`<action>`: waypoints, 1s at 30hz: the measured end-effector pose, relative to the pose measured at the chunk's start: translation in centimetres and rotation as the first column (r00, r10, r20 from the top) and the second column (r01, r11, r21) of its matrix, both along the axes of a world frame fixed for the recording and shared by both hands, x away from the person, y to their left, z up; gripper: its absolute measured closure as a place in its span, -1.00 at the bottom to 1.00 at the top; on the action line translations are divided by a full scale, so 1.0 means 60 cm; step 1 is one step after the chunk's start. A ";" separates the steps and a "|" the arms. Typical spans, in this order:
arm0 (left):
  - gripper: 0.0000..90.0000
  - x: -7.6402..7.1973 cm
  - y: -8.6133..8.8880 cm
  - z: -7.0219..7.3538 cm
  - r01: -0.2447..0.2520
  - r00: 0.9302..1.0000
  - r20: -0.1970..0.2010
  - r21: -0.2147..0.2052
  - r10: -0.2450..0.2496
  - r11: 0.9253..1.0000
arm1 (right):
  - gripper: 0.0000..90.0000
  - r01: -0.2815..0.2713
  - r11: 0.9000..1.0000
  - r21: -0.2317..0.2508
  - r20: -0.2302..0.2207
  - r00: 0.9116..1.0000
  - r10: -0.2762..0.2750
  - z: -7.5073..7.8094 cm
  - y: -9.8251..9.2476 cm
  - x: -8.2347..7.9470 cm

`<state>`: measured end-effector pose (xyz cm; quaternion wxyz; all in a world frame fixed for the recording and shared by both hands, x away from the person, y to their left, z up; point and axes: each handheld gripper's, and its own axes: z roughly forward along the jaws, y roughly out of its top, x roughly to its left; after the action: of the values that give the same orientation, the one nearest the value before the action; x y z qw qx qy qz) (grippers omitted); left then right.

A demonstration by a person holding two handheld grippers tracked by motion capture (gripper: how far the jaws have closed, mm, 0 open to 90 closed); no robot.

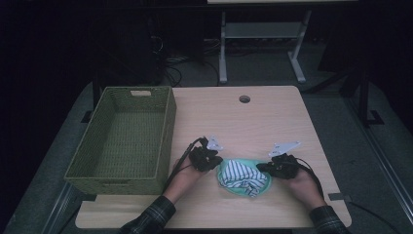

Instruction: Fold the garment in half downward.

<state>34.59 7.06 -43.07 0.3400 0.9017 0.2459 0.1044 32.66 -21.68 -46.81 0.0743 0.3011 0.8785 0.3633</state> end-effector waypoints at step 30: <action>0.99 0.033 -0.040 -0.050 0.033 0.999 0.023 0.066 -0.035 0.997 | 1.00 0.058 0.998 -0.032 0.011 0.998 -0.058 0.001 -0.015 -0.003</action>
<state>36.58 4.66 -46.04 0.3150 0.9150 0.2229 0.1176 32.47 -22.55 -46.74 0.0939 0.3233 0.8749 0.3482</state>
